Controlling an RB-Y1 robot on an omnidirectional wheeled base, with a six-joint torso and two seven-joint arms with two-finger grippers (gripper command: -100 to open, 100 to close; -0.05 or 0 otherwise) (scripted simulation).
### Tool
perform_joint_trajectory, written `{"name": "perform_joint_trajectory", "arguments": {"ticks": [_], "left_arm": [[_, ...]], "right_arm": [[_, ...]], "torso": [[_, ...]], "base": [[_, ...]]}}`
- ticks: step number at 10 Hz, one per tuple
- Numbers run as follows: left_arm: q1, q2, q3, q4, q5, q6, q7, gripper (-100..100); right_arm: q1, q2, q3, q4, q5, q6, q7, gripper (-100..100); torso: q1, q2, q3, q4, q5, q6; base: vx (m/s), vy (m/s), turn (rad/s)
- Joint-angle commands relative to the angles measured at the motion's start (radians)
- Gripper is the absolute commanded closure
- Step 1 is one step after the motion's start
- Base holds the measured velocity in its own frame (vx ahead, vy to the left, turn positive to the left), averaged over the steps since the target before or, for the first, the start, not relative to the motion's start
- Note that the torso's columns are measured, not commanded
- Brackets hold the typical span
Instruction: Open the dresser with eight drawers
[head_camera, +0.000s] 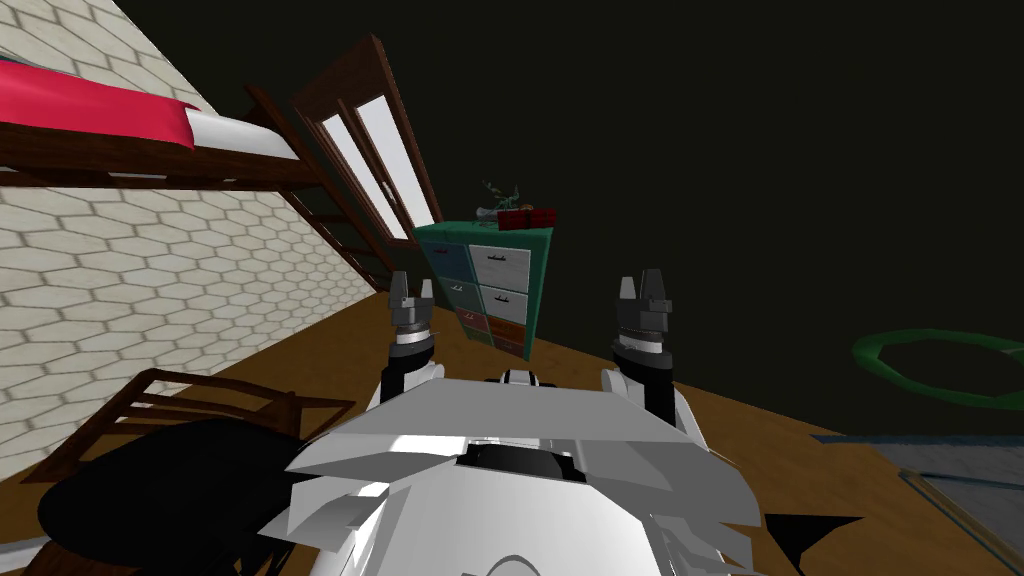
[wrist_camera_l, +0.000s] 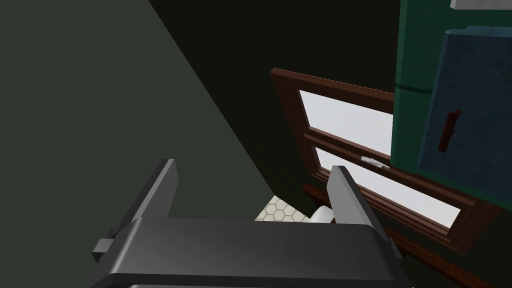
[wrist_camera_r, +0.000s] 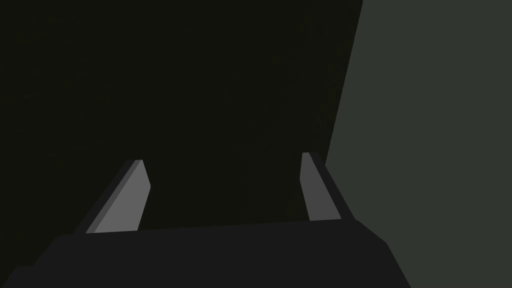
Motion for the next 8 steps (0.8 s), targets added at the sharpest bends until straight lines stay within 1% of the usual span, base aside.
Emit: {"name": "perform_joint_trajectory", "arguments": {"ticks": [1, 3, 4, 5, 8], "left_arm": [[-0.009, 0.053, -0.011, 0.046, -0.01, 0.003, -0.004, -100], [-0.022, 0.076, -0.016, 0.088, -0.016, 0.008, -0.007, -100], [-0.034, 0.088, -0.022, 0.131, -0.023, 0.014, -0.009, -100], [-0.034, 0.088, -0.022, 0.131, -0.023, 0.014, -0.009, -100], [-0.053, 0.088, -0.03, 0.195, -0.034, 0.022, -0.013, -100]], "right_arm": [[0.0, 0.0, 0.0, 0.0, 0.0, 0.0, 0.0, 0], [0.0, 0.0, 0.0, 0.0, 0.0, 0.0, 0.0, 0], [0.0, 0.0, 0.0, 0.0, 0.0, 0.0, 0.0, 0], [0.0, 0.0, 0.0, 0.0, 0.0, 0.0, 0.0, 0], [0.0, 0.0, 0.0, 0.0, 0.0, 0.0, 0.0, 0]], "torso": [[0.0, 0.001, -0.001, 0.001, 0.0, 0.0], [0.0, 0.002, -0.001, 0.001, 0.0, 0.0], [0.0, 0.002, -0.001, 0.001, 0.0, 0.0], [0.0, 0.001, -0.001, 0.001, 0.0, 0.0], [0.001, 0.002, 0.0, 0.001, 0.0, 0.0]], "base": [[0.019, -0.022, -0.033], [0.018, -0.026, -0.034], [0.027, -0.033, -0.057], [0.024, -0.03, -0.025], [0.02, -0.021, -0.031]]}}
